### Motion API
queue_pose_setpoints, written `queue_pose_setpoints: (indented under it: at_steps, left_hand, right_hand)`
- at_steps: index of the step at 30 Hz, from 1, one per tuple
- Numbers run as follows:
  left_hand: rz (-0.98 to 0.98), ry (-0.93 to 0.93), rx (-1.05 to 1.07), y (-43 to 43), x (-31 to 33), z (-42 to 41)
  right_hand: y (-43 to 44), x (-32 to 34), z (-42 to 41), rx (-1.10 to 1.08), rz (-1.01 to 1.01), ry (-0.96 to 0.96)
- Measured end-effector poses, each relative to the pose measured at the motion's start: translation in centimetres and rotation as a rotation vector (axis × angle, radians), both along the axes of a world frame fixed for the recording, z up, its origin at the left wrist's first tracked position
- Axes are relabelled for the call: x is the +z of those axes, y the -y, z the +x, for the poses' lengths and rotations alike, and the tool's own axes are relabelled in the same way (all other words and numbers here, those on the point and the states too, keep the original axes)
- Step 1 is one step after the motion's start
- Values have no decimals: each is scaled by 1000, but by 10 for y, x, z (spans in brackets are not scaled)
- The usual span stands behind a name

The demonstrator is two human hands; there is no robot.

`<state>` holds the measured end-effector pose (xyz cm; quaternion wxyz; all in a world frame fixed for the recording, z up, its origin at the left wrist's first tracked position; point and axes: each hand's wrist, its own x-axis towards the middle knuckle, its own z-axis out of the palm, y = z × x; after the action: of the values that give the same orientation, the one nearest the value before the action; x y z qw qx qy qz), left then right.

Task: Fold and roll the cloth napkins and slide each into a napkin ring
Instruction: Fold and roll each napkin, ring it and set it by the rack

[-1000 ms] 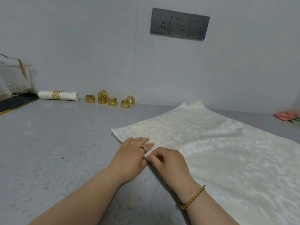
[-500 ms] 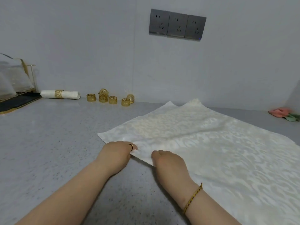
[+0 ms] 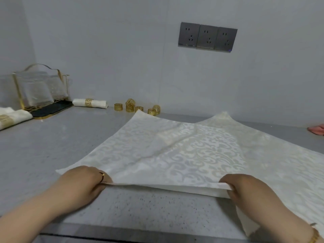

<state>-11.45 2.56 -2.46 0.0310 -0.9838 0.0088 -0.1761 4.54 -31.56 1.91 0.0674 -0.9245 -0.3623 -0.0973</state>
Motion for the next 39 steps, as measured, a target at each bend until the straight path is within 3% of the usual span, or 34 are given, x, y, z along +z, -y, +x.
queue_pose_setpoints:
  at_steps: [4, 7, 9, 10, 11, 15, 18, 20, 23, 25, 36, 39]
  left_hand:
    - [-152, -1, 218, -9, 6, -12]
    - [-268, -143, 397, -20, 12, -14]
    - [-628, -226, 319, -33, 22, -15]
    - [-781, -275, 268, -37, 28, -18]
    - [-881, -338, 209, -41, 32, -22]
    - [-1035, -488, 173, -57, 38, -26]
    - [-1046, -510, 276, -57, 49, -18]
    - [-1023, -334, 401, -53, 54, -4]
    - [-943, 73, 596, -46, 48, 26]
    - [-910, 196, 656, -40, 42, 44]
    - [-711, 258, 795, -59, 8, 74]
    - [-659, 285, 681, -43, 12, 70]
  right_hand:
    - [32, 2, 7, -114, -13, -9]
    - [63, 8, 19, -130, 94, -249]
    - [81, 15, 26, -95, 268, -370]
    - [90, 19, 22, -13, 342, -511]
    - [88, 24, 24, -71, 446, -654]
    - [94, 24, 40, -223, 573, -787]
    - [80, 31, 38, -266, 628, -864]
    - [70, 25, 51, -327, 621, -784]
    - [49, 13, 71, -419, 551, -599]
    - [30, 7, 85, -445, 507, -518]
    - [-23, -33, 143, -580, 355, -213]
    - [-25, -35, 144, -592, 312, -180]
